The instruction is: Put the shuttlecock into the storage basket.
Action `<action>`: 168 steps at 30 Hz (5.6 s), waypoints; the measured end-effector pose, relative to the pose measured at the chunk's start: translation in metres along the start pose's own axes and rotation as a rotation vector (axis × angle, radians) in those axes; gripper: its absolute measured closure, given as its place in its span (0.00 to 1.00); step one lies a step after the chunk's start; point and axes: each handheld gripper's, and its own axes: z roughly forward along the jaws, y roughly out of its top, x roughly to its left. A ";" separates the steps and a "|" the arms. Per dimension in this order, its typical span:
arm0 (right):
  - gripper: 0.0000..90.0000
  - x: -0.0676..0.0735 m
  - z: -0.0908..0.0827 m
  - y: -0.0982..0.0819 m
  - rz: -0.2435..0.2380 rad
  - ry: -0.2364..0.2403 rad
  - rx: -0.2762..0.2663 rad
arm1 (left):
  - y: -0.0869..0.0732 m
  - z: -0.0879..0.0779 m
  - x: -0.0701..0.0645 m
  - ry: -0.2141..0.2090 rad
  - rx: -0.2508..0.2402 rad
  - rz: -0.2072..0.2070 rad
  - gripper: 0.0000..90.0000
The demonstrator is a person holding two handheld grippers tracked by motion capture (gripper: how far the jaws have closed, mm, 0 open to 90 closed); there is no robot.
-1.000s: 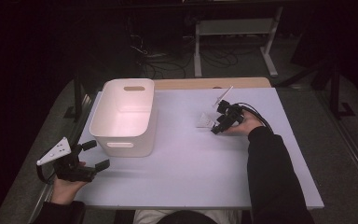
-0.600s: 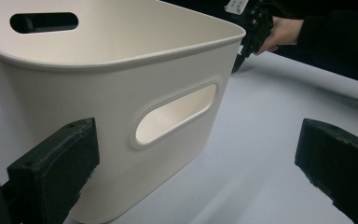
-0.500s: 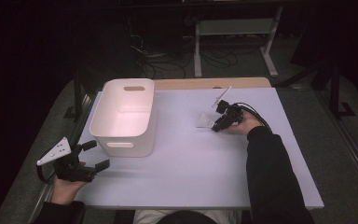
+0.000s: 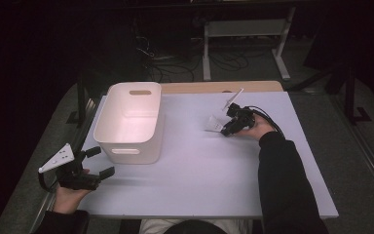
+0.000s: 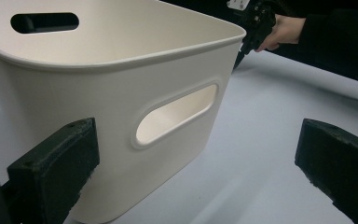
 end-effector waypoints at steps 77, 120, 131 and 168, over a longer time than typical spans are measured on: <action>0.71 0.070 -0.100 0.070 -0.104 -0.006 -0.194 | 0.000 0.001 0.000 -0.001 -0.001 0.002 0.00; 0.71 0.102 -0.099 0.119 -0.179 0.054 -0.272 | 0.000 0.000 0.000 -0.002 -0.002 0.002 0.00; 0.71 0.110 -0.093 0.131 -0.198 0.065 -0.261 | 0.000 0.001 0.000 -0.004 -0.002 0.004 0.00; 0.71 0.139 -0.079 0.170 -0.264 0.107 -0.247 | 0.000 0.000 0.000 -0.005 -0.002 0.004 0.00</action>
